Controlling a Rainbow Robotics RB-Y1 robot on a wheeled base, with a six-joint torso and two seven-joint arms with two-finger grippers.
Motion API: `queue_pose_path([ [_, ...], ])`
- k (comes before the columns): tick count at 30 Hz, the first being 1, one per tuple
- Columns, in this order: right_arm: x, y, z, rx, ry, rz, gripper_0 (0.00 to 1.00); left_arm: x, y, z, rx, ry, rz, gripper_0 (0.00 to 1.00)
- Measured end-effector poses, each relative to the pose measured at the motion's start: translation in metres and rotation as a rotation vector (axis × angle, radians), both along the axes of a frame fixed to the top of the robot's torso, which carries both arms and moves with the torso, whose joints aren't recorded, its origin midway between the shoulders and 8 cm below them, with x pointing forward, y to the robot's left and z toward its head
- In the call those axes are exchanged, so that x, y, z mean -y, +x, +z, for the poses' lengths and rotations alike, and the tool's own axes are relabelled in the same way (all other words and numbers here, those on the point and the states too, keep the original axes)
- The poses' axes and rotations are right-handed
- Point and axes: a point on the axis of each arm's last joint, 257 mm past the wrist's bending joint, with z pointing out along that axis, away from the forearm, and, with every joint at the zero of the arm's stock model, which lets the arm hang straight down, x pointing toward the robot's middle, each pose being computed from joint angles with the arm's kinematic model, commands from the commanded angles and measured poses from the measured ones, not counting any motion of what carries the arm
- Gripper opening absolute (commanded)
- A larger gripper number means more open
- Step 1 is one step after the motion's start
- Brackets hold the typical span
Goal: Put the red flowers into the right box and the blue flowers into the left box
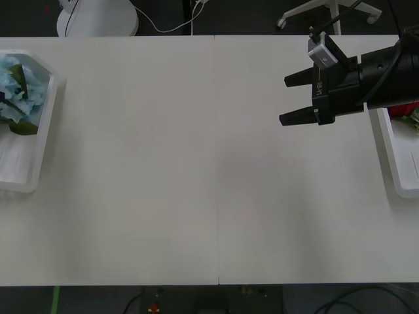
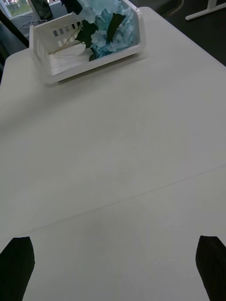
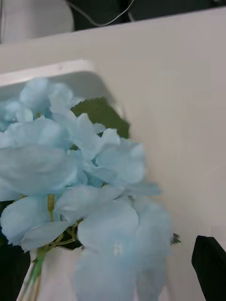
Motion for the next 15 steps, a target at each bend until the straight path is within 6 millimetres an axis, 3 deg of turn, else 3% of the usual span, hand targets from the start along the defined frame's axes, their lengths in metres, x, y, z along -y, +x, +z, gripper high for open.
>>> queue_pose_path([
  [7,0.0,0.0,0.0,0.0,0.0,0.0,0.99,0.09,-0.004,0.028,0.049,-0.28,-0.217,1.0],
  [13,0.0,0.0,0.0,0.0,0.0,0.0,0.99,0.172,-0.014,0.071,0.124,-0.554,-0.415,1.0],
  [15,0.0,0.0,0.0,0.0,0.0,0.0,0.99,0.186,-0.012,0.077,0.14,-0.6,-0.436,1.0],
])
